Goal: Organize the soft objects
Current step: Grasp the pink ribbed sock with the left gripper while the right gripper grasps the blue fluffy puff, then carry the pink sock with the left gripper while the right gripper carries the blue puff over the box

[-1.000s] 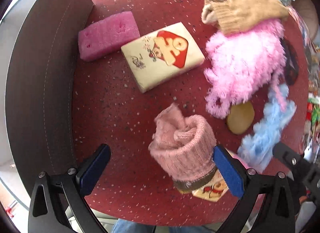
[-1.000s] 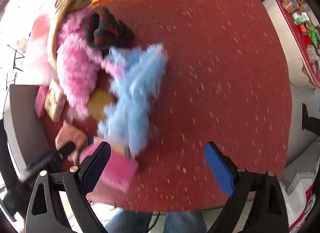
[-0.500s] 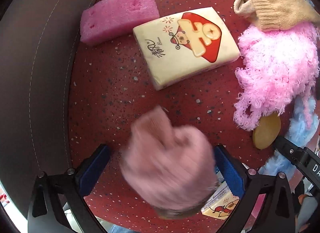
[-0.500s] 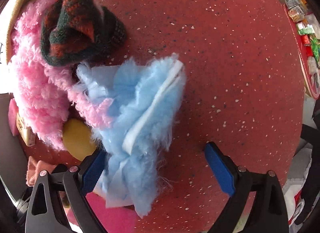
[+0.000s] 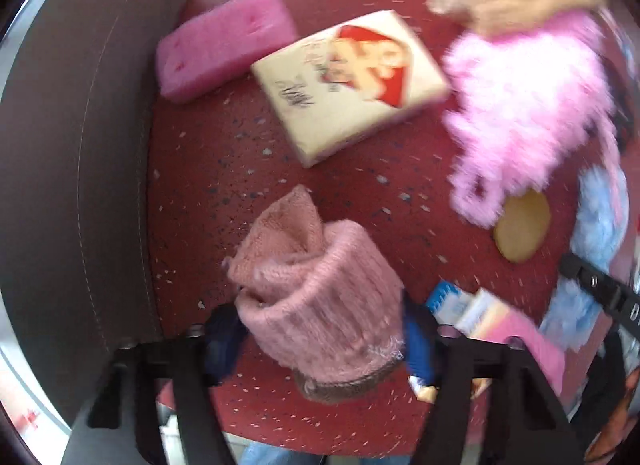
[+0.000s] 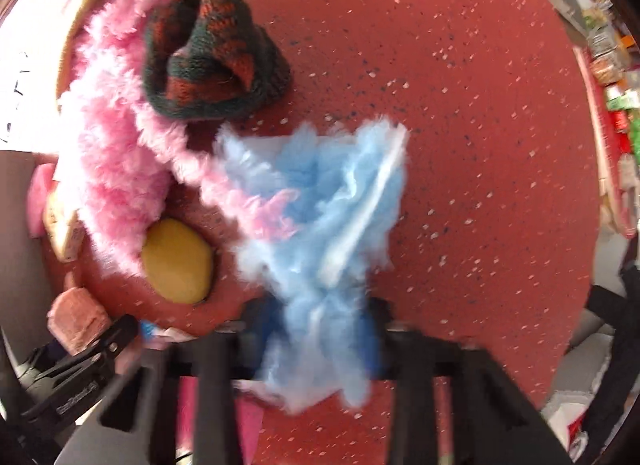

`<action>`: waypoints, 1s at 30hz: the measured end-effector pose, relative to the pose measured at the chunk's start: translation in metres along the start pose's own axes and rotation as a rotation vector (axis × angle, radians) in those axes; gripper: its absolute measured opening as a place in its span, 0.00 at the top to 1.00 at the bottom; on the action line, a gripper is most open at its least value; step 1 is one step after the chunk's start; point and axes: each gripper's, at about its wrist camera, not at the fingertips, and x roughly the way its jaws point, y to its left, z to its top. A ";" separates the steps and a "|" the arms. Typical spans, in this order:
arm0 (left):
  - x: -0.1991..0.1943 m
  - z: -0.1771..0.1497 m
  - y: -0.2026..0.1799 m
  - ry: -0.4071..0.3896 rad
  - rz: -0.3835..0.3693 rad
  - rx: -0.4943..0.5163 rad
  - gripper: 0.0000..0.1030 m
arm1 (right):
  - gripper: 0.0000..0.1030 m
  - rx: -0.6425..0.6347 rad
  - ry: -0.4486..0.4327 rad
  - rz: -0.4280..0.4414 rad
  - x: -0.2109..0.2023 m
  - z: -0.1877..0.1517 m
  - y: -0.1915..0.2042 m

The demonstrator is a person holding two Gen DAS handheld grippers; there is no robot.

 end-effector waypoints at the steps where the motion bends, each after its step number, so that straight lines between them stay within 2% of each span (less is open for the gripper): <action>1: -0.003 -0.003 -0.001 -0.001 -0.018 0.028 0.46 | 0.71 0.007 0.011 0.030 -0.001 -0.001 0.000; 10: -0.036 -0.045 -0.018 -0.039 -0.051 0.263 0.46 | 0.71 0.058 0.026 0.119 -0.026 -0.041 -0.014; 17: -0.063 -0.078 -0.027 -0.047 -0.097 0.383 0.46 | 0.71 0.144 0.059 0.138 -0.030 -0.084 -0.018; 22: -0.088 -0.083 -0.026 -0.094 -0.134 0.439 0.46 | 0.71 0.177 0.060 0.146 -0.037 -0.100 -0.026; 24: -0.099 -0.082 -0.021 -0.120 -0.141 0.444 0.46 | 0.71 0.178 0.053 0.139 -0.044 -0.087 -0.032; 30: -0.133 -0.081 -0.001 -0.203 -0.159 0.437 0.46 | 0.71 0.169 0.008 0.137 -0.067 -0.088 -0.031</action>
